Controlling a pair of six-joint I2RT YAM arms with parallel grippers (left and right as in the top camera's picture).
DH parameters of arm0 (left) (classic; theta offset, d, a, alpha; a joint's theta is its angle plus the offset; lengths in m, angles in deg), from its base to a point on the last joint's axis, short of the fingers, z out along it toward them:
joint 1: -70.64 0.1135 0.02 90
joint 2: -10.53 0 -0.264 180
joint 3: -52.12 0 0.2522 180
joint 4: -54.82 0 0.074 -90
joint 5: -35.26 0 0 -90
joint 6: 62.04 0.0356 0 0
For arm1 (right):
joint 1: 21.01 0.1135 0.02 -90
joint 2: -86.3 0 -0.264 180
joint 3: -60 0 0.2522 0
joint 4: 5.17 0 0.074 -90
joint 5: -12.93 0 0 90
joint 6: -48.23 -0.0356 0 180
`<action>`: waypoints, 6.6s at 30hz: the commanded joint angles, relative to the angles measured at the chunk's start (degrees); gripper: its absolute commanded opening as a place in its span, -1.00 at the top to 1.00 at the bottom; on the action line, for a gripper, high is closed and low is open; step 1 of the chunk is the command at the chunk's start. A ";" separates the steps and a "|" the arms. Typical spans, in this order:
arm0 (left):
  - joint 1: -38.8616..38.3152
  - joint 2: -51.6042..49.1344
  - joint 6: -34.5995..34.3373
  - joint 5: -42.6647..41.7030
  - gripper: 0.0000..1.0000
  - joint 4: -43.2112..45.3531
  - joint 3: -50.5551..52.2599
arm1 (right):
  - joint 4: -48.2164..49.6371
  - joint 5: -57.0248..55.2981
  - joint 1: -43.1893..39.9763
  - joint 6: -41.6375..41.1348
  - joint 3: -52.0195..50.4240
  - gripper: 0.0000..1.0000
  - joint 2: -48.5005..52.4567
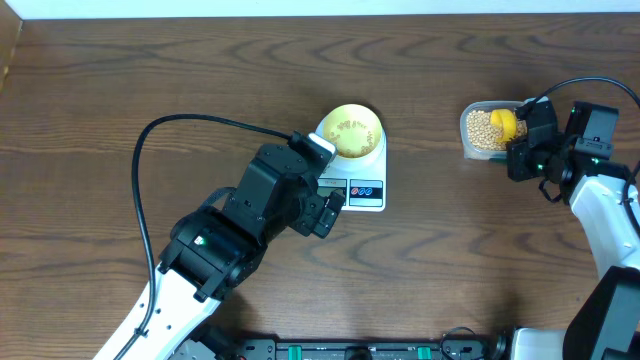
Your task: Scoop item into bowl and weigh 50g on scale
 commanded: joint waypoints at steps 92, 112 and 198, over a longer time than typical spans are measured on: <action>0.24 -0.26 0.96 -0.72 -0.94 -0.17 0.02 | 24.20 28.48 21.35 -25.09 0.57 0.98 2.93; 0.24 -0.26 0.96 -0.72 -0.94 -0.17 0.02 | 23.98 16.70 30.47 5.55 0.57 0.98 2.93; 0.24 -0.26 0.96 -0.72 -0.94 -0.17 0.02 | 28.65 18.23 11.10 -2.86 0.57 0.98 2.93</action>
